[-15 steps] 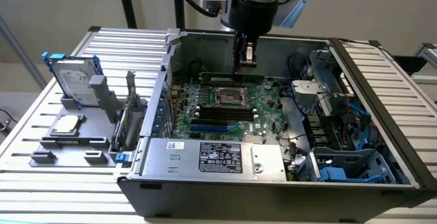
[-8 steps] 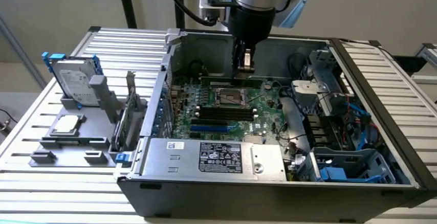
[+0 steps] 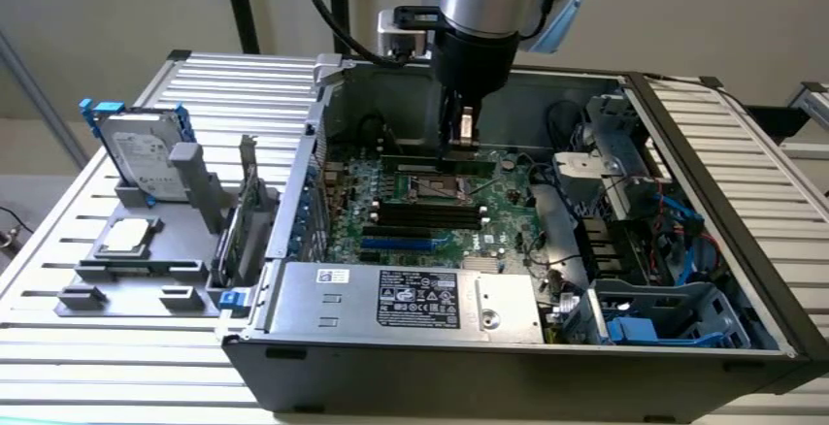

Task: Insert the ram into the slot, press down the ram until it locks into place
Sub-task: 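Insert the ram into the slot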

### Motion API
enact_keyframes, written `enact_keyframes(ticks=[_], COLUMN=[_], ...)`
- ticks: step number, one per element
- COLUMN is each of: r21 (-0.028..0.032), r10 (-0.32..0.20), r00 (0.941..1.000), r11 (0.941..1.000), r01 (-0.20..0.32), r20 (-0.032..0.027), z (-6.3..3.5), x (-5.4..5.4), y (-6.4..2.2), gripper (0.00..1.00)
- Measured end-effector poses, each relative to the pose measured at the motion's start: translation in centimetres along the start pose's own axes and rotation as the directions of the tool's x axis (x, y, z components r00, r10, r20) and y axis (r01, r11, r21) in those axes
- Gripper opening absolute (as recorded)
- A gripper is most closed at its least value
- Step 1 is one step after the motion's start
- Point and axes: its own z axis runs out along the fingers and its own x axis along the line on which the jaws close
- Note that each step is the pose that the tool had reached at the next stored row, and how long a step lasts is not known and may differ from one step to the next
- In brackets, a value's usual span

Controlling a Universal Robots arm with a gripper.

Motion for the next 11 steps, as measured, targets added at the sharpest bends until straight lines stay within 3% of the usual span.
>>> enact_keyframes(ticks=[11], r21=[0.0001], r10=[0.000], r00=[1.0000], r11=[1.0000], r01=[0.000], r20=[0.0001], z=[2.00], x=[0.5], y=[-0.12], gripper=[0.13])
